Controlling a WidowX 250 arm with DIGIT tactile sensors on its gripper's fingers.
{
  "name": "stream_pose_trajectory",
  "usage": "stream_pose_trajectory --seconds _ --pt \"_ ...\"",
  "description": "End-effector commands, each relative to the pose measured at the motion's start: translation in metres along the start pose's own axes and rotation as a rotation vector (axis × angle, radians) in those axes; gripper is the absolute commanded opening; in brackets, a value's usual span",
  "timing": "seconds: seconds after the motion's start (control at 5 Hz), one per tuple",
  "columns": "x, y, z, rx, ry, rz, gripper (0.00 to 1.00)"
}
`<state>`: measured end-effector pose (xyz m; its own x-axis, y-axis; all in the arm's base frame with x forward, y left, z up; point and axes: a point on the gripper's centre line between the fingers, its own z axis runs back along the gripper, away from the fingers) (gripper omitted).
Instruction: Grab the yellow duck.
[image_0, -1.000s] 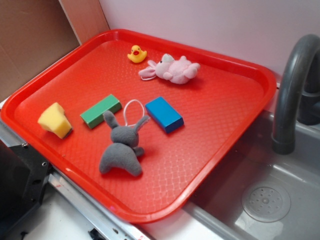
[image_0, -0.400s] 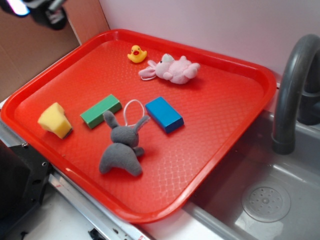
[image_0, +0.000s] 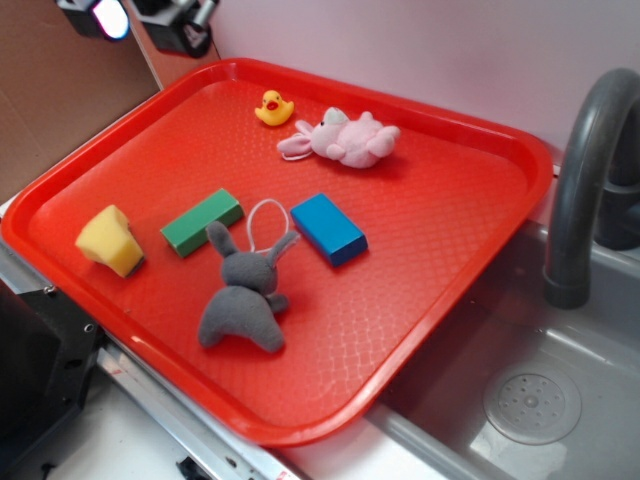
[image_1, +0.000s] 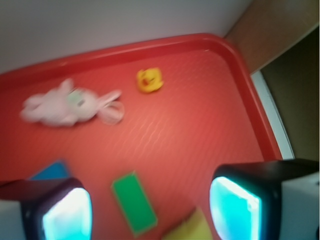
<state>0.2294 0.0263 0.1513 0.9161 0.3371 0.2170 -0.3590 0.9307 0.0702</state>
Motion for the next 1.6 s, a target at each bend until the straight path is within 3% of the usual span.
stream_pose_trajectory --seconds 0.0,0.2,0.6,1.0,1.4 --pt "0.032 0.025 -0.025 0.08 -0.175 0.216 1.0" --pt "0.05 0.029 -0.048 0.088 -0.194 0.271 1.0" --pt "0.077 0.04 -0.083 0.097 -0.174 0.298 1.0" --pt "0.089 0.035 -0.107 0.026 -0.133 0.258 1.0" --pt "0.088 0.013 -0.129 -0.08 -0.035 0.163 1.0"
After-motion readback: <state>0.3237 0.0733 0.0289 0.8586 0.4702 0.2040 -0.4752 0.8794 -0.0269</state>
